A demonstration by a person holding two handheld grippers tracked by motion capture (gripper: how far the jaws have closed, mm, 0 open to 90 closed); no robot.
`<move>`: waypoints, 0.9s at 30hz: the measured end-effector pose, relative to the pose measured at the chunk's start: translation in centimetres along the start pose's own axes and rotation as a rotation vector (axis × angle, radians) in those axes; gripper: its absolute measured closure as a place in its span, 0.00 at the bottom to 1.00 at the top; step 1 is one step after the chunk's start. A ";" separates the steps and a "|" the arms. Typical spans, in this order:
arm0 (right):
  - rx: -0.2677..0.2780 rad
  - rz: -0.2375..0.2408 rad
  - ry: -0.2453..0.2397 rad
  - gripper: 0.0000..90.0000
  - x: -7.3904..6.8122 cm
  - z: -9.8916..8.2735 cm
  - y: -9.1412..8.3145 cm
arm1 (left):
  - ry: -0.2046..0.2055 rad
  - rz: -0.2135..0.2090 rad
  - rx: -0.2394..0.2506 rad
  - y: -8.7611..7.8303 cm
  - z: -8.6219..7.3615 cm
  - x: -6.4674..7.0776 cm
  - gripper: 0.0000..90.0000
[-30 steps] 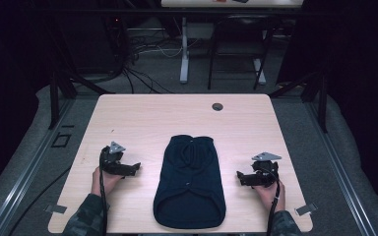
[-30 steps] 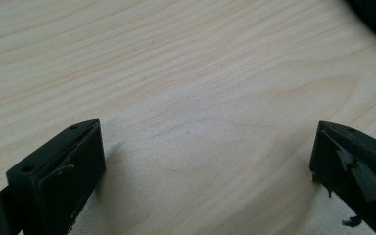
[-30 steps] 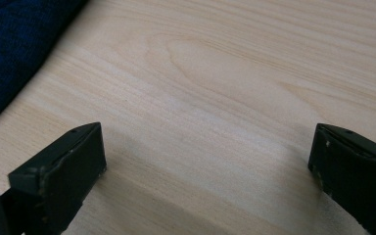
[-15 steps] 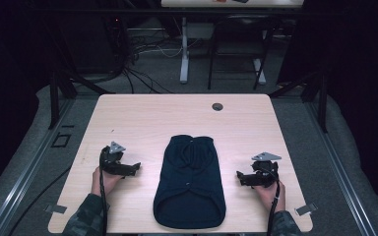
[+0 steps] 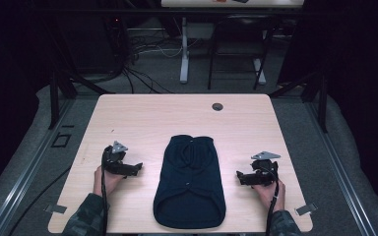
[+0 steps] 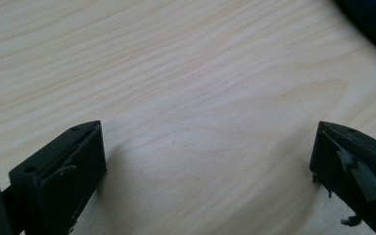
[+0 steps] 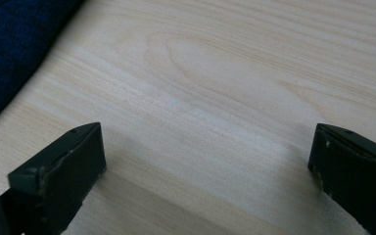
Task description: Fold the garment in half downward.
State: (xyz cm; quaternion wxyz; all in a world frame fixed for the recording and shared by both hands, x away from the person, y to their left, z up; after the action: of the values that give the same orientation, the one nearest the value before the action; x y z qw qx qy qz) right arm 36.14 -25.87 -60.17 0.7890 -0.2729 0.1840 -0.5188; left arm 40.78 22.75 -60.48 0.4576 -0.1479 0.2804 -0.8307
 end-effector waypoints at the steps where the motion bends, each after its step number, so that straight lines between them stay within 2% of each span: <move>1: 0.000 0.000 0.000 0.00 0.0 0.0 0.0 | 0.001 0.002 -0.002 0.0 0.0 0.1 0.00; 2: -0.007 -0.001 0.001 0.00 0.0 0.1 0.1 | 0.015 -0.004 -0.011 0.0 0.2 0.4 0.00; 4: -0.009 0.003 -0.003 0.01 -0.1 0.3 0.1 | 0.000 -0.035 -0.029 0.2 0.6 0.4 0.00; 5: -0.014 0.003 -0.012 0.01 -0.1 0.4 0.2 | 0.000 -0.035 -0.029 0.2 0.6 0.4 0.00; 7: -0.020 0.007 -0.015 0.01 -0.2 0.5 0.2 | -0.015 -0.040 -0.014 0.2 1.1 0.4 0.00; 9: -0.019 0.036 0.012 0.00 -0.2 0.9 0.1 | -0.006 -0.029 0.002 0.1 1.4 0.5 0.00; 11: -0.004 0.039 0.016 0.01 -0.3 1.5 -0.2 | -0.027 -0.064 -0.003 0.2 1.8 0.5 0.00; 14: 0.009 0.064 0.025 0.01 -0.4 2.4 -0.4 | -0.041 -0.065 0.029 0.1 2.6 0.5 0.00; 17: 0.011 0.077 0.022 0.01 -0.7 3.1 -0.3 | -0.058 -0.089 0.039 0.0 3.5 0.3 0.00; 20: 0.011 0.088 0.023 0.01 -0.8 3.5 -0.3 | -0.060 -0.087 0.053 0.2 4.3 0.4 0.00; 27: 0.012 0.126 0.010 0.01 -1.4 4.9 0.0 | -0.047 -0.115 0.046 0.8 6.0 0.9 0.00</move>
State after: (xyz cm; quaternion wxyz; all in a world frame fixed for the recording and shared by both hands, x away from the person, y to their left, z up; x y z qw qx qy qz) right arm 38.38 -23.38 -56.34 0.8207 -0.2535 0.2020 -0.4705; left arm 43.83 19.66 -56.18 0.4189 -0.1726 0.2413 -0.8582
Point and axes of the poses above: each handheld gripper's, and its own axes: y roughly forward along the jaws, z roughly out of its top, x roughly to its right, the point moved 2 cm from there along y, roughly forward along the jaws, and after that the axes turned 8 degrees about x, right-handed, at the moved point
